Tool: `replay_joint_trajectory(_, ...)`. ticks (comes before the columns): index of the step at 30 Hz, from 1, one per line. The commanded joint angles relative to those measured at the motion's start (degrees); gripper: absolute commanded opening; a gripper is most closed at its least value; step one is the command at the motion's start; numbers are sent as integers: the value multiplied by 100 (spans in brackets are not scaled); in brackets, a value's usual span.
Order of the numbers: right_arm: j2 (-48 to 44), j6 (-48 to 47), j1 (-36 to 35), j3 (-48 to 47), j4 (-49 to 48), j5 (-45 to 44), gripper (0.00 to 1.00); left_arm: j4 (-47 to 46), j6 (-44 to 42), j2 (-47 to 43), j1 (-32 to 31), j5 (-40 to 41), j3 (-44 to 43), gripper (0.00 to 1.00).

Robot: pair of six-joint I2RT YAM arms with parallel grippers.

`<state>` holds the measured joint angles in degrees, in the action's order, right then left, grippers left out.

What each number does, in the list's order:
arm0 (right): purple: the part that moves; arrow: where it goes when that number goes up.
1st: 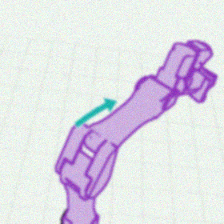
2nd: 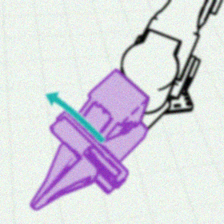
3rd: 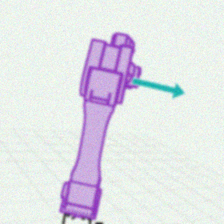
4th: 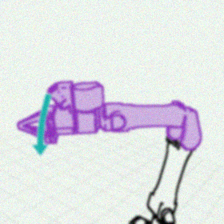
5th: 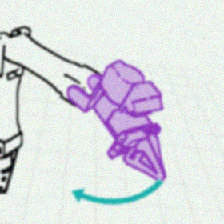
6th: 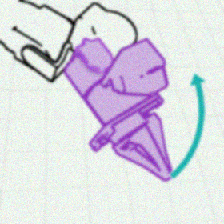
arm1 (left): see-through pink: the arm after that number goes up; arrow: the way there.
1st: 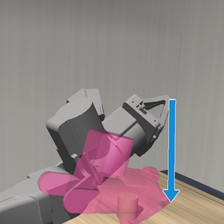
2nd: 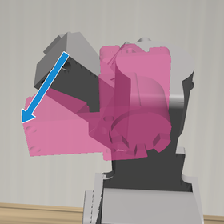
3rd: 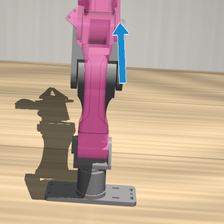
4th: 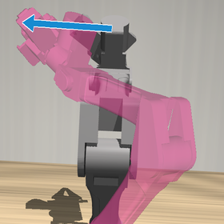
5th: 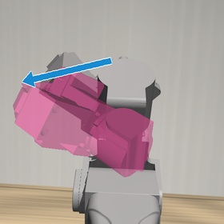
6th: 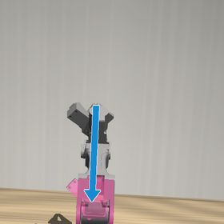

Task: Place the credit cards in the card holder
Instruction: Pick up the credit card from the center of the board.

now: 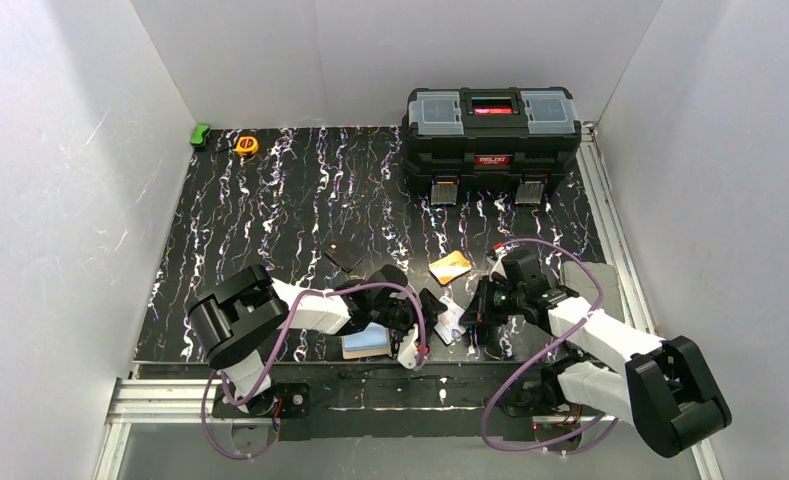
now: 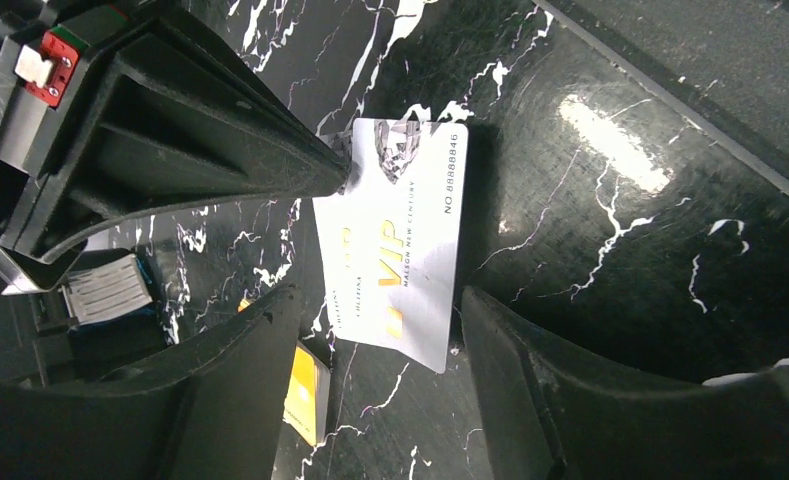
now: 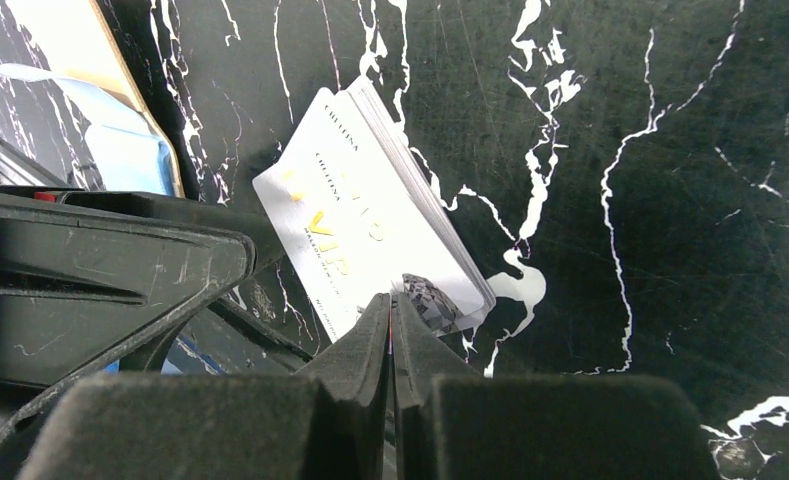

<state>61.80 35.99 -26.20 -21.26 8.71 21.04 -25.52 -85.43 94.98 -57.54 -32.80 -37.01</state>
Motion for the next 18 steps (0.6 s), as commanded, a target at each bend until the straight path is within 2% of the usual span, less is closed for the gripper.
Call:
replay_joint_trajectory(1,117,-83,36,-308,-138,137,8,204,-84,149,-96,42,302,58)
replay_joint_trajectory(18,494,-115,36,-375,-276,428,6,-290,42,143,-146,221,544,55)
